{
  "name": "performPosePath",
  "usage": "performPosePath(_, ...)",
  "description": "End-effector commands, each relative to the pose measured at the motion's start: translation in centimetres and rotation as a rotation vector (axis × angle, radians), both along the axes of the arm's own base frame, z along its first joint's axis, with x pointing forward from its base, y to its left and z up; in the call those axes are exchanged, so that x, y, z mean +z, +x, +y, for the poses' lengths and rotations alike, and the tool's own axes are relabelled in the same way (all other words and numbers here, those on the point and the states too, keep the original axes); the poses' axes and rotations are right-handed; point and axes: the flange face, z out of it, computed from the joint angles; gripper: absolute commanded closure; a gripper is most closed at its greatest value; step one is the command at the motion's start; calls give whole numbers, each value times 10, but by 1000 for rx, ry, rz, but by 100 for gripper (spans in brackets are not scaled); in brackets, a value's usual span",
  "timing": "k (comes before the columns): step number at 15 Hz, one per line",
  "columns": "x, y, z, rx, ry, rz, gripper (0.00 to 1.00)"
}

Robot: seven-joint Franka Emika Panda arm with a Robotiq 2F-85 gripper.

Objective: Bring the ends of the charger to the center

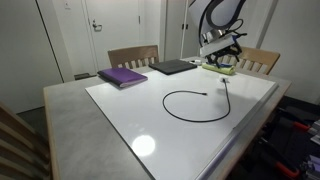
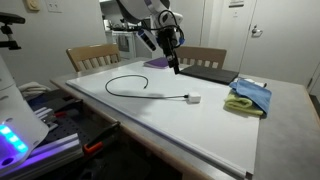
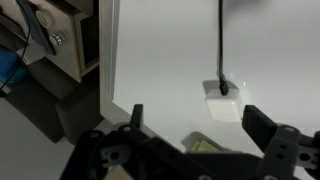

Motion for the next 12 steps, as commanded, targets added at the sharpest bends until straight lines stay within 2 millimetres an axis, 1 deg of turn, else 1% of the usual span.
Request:
performPosePath(1, 0, 1, 2, 2, 1, 0, 0)
performPosePath(3, -2, 2, 3, 6, 3, -2, 0)
performPosePath(6, -4, 1, -5, 8, 17, 3, 0)
performPosePath(9, -4, -2, -23, -8, 52, -12, 0)
performPosePath(12, -4, -5, -45, -20, 121, -55, 0)
